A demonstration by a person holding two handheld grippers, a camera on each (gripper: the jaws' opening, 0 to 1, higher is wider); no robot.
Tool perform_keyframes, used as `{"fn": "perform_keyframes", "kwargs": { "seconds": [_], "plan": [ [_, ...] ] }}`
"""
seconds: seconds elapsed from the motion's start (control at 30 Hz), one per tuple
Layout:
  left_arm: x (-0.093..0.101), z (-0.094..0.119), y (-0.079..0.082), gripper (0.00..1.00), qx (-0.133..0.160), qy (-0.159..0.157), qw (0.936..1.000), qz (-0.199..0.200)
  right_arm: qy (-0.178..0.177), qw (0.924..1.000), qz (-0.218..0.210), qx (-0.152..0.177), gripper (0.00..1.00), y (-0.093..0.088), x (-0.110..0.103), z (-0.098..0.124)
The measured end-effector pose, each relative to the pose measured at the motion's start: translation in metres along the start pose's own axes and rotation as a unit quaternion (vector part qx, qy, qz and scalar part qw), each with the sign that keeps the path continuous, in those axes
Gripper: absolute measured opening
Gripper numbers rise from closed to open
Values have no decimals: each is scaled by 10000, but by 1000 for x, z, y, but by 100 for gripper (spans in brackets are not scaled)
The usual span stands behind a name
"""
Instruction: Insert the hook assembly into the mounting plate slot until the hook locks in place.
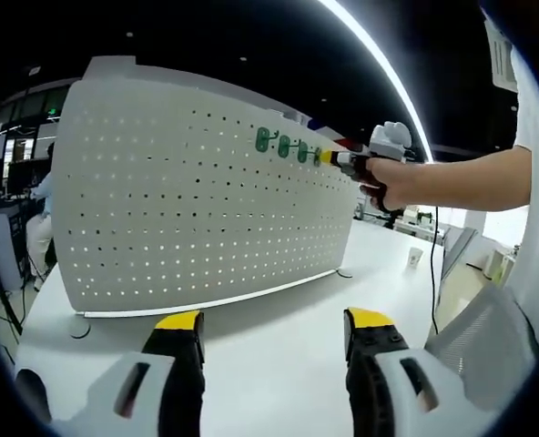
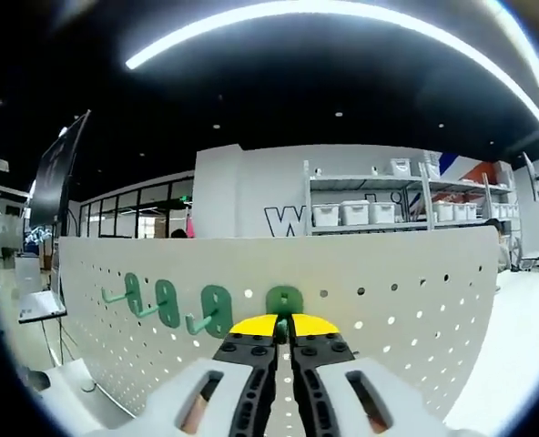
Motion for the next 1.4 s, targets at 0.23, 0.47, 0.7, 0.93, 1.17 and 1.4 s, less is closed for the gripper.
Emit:
{"fn": "perform_keyframes", "kwargs": {
  "seconds": [0.23, 0.47, 0.7, 0.93, 1.17, 1.4],
  "plan": [
    [1, 0, 1, 63, 2, -3, 10000, -7, 220, 9994, -228, -104, 4, -1, -1, 0],
    [2, 0, 0, 63, -20, -26, 10000, -20, 288, 9994, -60, -199, 6, -1, -4, 2],
    [2, 0, -1, 62, -29, -32, 10000, -15, 340, 9990, -105, -259, 7, -1, -5, 3],
    [3, -1, -1, 62, -36, -42, 10000, -29, 408, 9983, -229, -357, 19, -7, -2, 7],
    [5, -2, 0, 62, -46, -61, 10000, -33, 669, 9971, -99, -359, 34, -11, -2, 15],
    [5, -2, 1, 63, -48, -70, 10000, -37, 1218, 9914, -265, -394, 50, -20, -9, 25]
  ]
}}
Point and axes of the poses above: the point that each gripper's makers call its tool centre point, and the gripper's own axes: z roughly backward along the fingers, x roughly to its right, y roughly out of its top, the point moved 1 cm from there along z, roughly backward along the fingers, and after that the axes turned 13 degrees about -y, right-handed, at the moved point
